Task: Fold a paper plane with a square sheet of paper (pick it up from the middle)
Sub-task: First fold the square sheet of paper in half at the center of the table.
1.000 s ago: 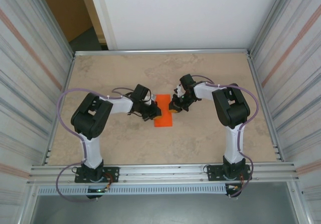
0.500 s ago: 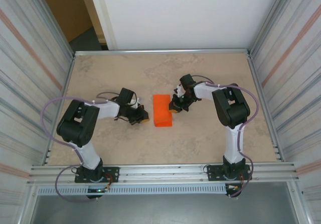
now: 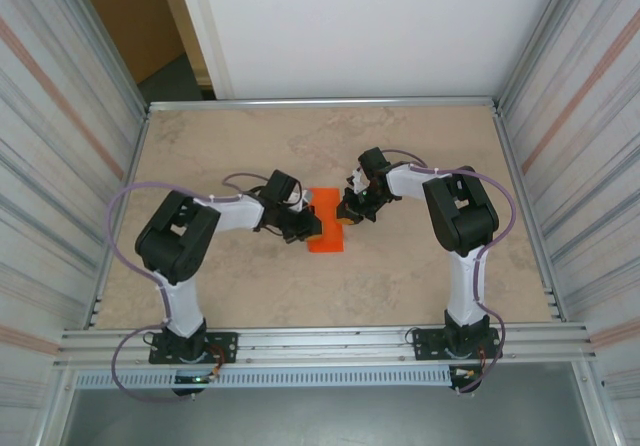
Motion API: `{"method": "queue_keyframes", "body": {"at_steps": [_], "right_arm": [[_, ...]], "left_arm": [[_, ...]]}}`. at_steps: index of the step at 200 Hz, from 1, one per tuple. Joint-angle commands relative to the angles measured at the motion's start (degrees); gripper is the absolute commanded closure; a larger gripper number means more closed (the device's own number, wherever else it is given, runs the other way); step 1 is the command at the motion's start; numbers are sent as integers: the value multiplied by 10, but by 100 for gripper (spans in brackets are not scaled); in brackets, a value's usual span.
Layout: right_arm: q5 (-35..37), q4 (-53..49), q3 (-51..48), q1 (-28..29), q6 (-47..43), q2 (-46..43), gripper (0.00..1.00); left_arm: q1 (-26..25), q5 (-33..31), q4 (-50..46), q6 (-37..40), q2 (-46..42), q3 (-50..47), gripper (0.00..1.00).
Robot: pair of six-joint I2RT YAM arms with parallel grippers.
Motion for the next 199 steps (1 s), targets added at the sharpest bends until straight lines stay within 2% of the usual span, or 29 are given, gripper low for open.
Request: {"method": "queue_keyframes", "body": {"at_steps": [1,34,60,82,104,155,199], "right_arm": [[243,-121,-75,-4,-4,95,100],[246,-122,-73,-6,-4,96,100],[246,-122,-73,-6,-3,96,100],[246,-124,-72,-5,-2,95,100],[246,-127,-71,-6,-2,95,100],[248,-130,-69,-6,-2,97,100],[246,-132,-69,-6,-3,93,100]], "left_arm": [[13,17,1,0,5,-20,100],[27,9,-27,23,-17,-83,100],[52,7,-39,25,-67,-139,100],[54,5,-55,21,-118,-139,100],[41,12,-13,-19,-145,-118,100],[-2,17,6,-37,-61,-35,100],[-7,22,-1,-40,-29,-55,100]]}}
